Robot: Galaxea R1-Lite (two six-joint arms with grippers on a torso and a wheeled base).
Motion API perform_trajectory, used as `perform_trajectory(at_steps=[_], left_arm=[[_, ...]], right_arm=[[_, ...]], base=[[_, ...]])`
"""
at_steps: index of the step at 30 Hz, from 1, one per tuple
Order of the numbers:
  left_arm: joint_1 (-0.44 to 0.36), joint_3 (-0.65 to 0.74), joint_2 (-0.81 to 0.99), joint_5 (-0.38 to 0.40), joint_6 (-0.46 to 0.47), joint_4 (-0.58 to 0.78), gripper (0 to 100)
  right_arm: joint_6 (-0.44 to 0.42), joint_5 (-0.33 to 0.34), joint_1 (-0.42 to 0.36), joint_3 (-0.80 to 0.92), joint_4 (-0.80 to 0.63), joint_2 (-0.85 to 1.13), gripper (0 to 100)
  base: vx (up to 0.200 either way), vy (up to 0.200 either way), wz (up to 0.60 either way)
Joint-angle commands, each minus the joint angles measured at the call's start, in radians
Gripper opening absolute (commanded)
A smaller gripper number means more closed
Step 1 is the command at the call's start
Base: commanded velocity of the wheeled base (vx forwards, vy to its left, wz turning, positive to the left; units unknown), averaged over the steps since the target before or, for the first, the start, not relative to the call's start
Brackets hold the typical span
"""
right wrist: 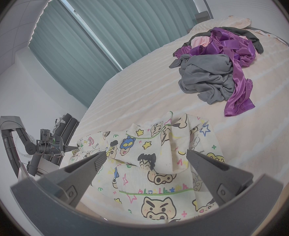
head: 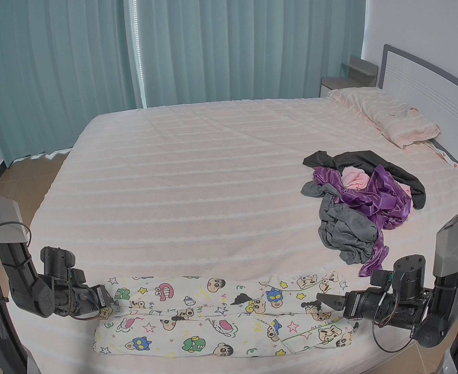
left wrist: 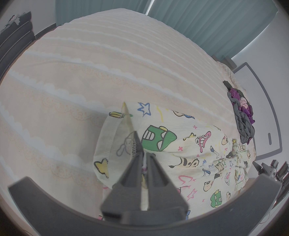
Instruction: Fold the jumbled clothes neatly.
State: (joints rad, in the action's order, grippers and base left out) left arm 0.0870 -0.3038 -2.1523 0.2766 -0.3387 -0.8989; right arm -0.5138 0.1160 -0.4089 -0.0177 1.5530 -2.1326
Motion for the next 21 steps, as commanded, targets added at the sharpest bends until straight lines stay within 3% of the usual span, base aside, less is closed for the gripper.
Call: perform_trajectory(at_steps=[1,16,21], left_arm=[[0.005,0.000,0.029,0.000,0.000,-0.002,0],[0.028,-0.008,0.144,0.015,-0.023,-0.006,0],[0.033,-0.006,0.137,0.049,-0.065,-0.072,0]], right_arm=[[0.001,0.001,-0.001,0.018,0.007,0.000,100],[0.001,0.001,-0.002,0.018,0.009,0.002,100],[0.001,0.001,-0.002,0.018,0.009,0.002,100]], base=[[0.000,0.000,0.00],[0.000,0.000,0.00],[0.000,0.000,0.00]])
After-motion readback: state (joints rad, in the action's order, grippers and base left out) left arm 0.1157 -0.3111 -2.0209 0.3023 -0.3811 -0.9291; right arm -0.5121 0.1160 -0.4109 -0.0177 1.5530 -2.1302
